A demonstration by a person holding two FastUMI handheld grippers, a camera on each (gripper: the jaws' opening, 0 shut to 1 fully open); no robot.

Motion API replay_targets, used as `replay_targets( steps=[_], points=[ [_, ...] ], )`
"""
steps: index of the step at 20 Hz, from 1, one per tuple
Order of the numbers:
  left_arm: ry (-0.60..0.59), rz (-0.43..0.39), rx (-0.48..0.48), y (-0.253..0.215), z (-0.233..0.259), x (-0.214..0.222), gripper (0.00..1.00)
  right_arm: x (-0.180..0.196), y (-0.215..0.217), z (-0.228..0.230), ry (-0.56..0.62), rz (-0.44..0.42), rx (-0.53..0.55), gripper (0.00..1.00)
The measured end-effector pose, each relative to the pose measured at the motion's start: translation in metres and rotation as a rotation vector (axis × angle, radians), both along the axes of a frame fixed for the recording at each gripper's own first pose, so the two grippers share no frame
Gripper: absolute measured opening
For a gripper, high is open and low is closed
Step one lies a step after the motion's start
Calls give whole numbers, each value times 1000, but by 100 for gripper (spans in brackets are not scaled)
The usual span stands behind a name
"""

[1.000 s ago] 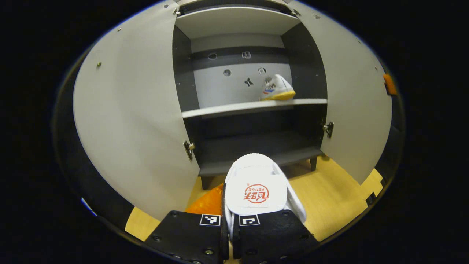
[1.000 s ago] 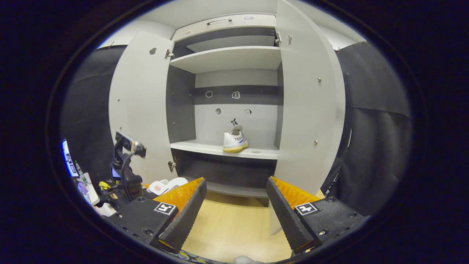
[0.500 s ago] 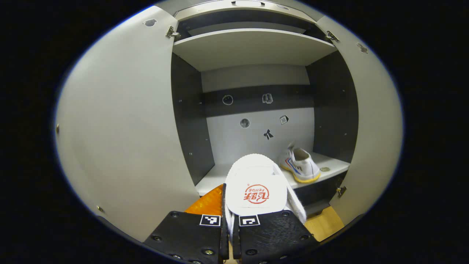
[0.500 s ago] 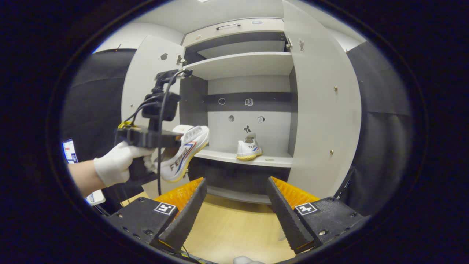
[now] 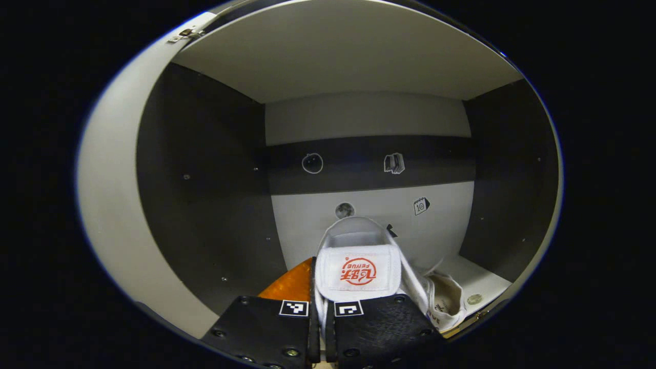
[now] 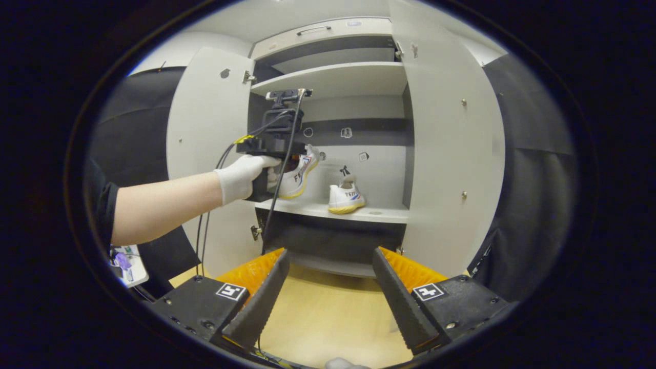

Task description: Grab one shoe with the right hand and put it into the shoe cabinet, grab the other shoe with the left hand and put it into the shoe cabinet; then close the right door with the right hand and the left door with the left hand.

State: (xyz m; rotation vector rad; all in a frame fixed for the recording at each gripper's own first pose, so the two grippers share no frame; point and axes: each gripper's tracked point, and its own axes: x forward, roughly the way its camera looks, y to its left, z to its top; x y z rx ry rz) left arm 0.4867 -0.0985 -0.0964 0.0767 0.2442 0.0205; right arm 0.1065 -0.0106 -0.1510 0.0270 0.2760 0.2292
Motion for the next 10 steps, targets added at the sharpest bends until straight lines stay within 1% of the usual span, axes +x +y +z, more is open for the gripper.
replay_targets(
  steps=[3,6,7,8,10],
  points=[
    [65,0,31,-6,-40,28,4,-5,-10,-10,27,-23,-23,100],
    [171,-11,31,-7,-77,36,4,-10,-17,-20,60,-34,-34,100],
    [211,-2,50,-3,-85,37,4,-10,-17,-21,68,-35,-31,100],
    [219,13,60,4,-88,39,4,-10,-17,-23,79,-35,-31,100],
    [304,14,33,4,-101,38,4,-10,-17,-25,93,-34,-33,100]
  ],
)
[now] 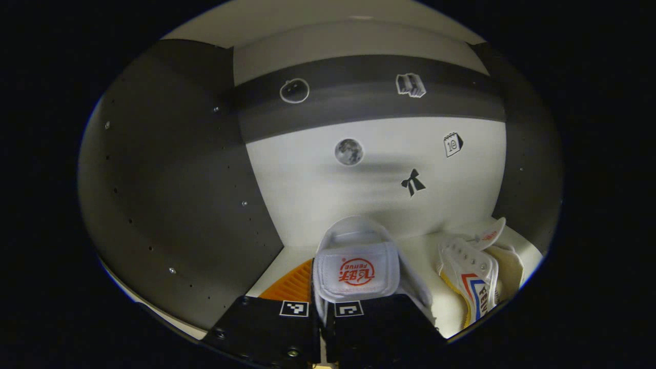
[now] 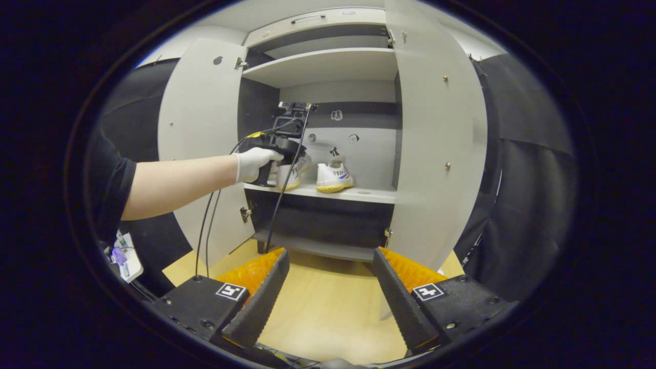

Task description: Grab one shoe with the right hand and put it into the shoe cabinet, grab the other shoe with the left hand and put it into the shoe cabinet; then close the right door with the right hand and the left door with the left hand.

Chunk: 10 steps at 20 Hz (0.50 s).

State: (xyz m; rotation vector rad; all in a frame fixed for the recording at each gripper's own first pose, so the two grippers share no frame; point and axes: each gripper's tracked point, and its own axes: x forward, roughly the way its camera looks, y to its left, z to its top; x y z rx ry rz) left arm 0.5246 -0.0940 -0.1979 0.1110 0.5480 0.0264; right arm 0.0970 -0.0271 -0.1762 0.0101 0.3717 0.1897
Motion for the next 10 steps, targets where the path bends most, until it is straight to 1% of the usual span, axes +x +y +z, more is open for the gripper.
replay_targets(
  steps=[2,4,5,6,7,8,9,10],
  points=[
    [62,-4,-12,3,-12,0,6,1,2,2,3,3,7,100],
    [107,-57,-69,-7,-21,-2,10,2,3,4,-1,3,15,100],
    [135,-74,-94,-11,-20,-8,22,2,4,6,-5,3,17,100],
    [111,-89,-110,-12,-17,-7,17,2,4,7,-7,3,15,100],
    [78,-91,-113,-11,-8,-4,54,2,4,7,-8,4,14,100],
    [58,-87,-131,-11,-1,-4,46,2,5,8,-10,5,12,100],
    [49,-84,-147,-11,6,-8,49,3,4,10,-14,3,12,100],
    [31,-74,-142,-5,12,-11,65,3,4,11,-20,3,14,100]
  ],
)
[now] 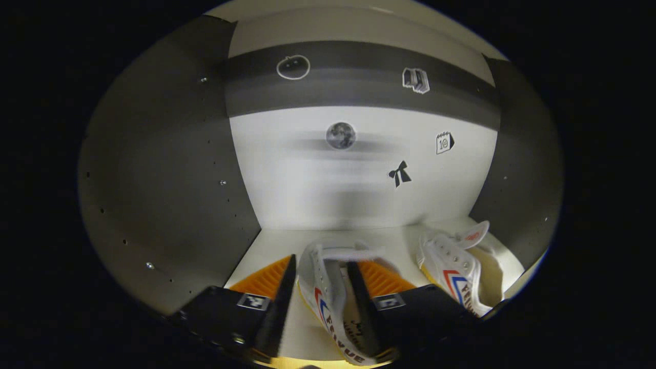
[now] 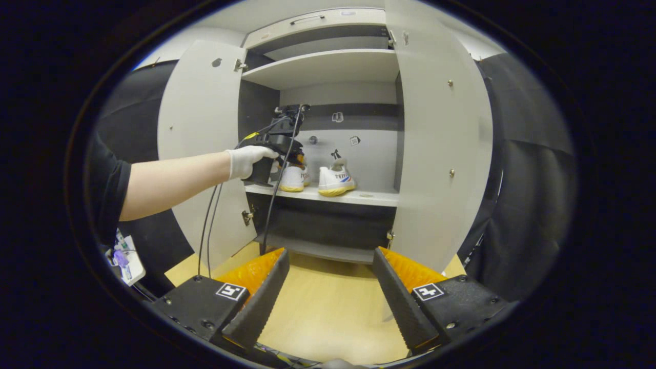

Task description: Grab one shoe with the right hand and put it into the shoe cabinet, grab the other shoe with the left hand and put it into the shoe cabinet; then close the right door with the right hand and the left door with the left hand.

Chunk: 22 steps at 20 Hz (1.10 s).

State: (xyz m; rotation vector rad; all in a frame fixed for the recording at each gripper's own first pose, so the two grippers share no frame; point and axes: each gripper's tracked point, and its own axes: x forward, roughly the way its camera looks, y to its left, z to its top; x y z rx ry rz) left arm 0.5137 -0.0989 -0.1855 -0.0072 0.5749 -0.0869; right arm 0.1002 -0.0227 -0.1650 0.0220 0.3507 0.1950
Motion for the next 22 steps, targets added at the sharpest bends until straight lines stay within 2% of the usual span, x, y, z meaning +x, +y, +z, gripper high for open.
replay_targets(
  steps=[2,6,10,16,17,20,21,22],
  points=[
    [-37,15,2,7,12,-9,96,1,-1,6,-18,-9,4,100],
    [-137,32,-14,18,46,-36,100,3,-1,19,-53,-23,10,100],
    [-269,17,13,24,93,-79,98,4,2,34,-90,-34,11,100],
    [-427,-15,41,28,143,-170,100,0,8,58,-136,-44,25,100],
    [-450,-19,40,28,148,-187,97,-1,9,63,-142,-46,27,100],
    [-479,-20,21,31,155,-237,96,-8,14,77,-170,-50,34,100],
    [-481,-14,12,36,157,-254,100,-12,15,82,-182,-53,33,100],
    [-484,-11,5,39,157,-272,97,-15,16,87,-193,-56,34,100]
  ],
)
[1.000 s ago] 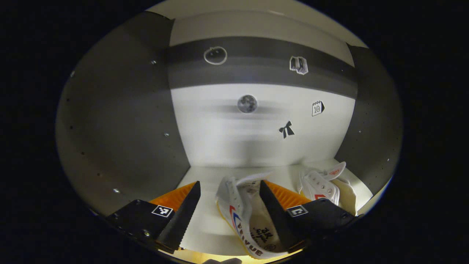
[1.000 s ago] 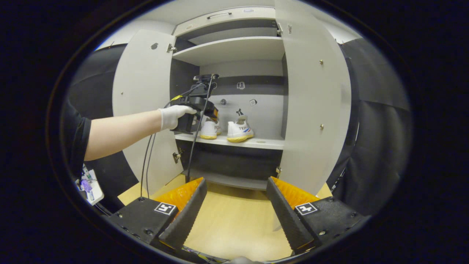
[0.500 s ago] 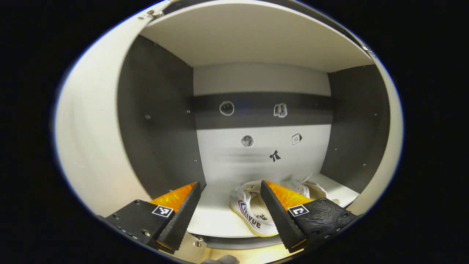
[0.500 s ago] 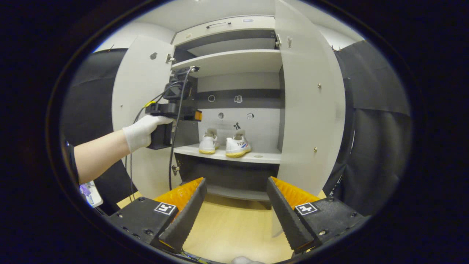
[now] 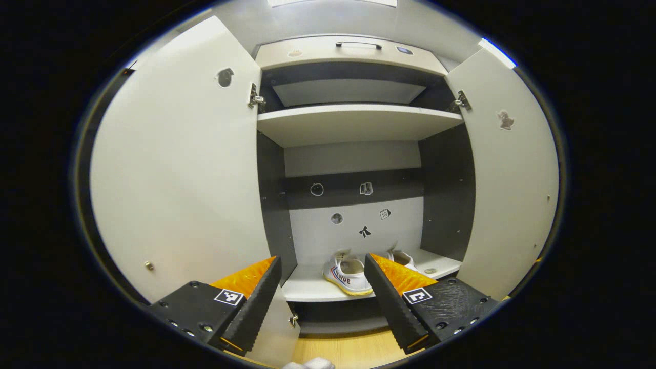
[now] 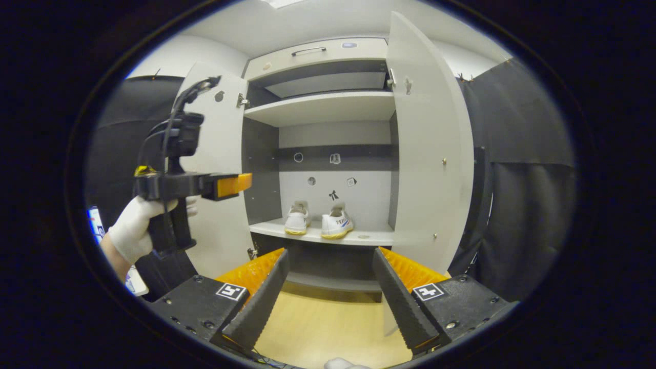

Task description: Grab one shoe with the right hand and put it into the shoe cabinet, grab the other shoe with the left hand and put it into the shoe cabinet; then close the right door with the right hand and the left door with the left hand.

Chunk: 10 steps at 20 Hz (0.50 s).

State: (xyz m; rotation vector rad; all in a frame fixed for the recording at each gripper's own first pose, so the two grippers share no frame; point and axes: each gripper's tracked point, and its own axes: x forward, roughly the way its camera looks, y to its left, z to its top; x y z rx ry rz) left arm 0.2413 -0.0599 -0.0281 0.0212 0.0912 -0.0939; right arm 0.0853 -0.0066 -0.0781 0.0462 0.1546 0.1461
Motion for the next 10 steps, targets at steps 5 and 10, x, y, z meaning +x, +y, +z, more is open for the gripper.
replay_targets(
  steps=[5,10],
  points=[
    [5,30,-5,28,-8,-82,97,-24,1,13,-30,-18,-18,100],
    [51,57,-38,50,-37,-155,97,-49,-5,14,-27,-47,-40,100]
  ],
)
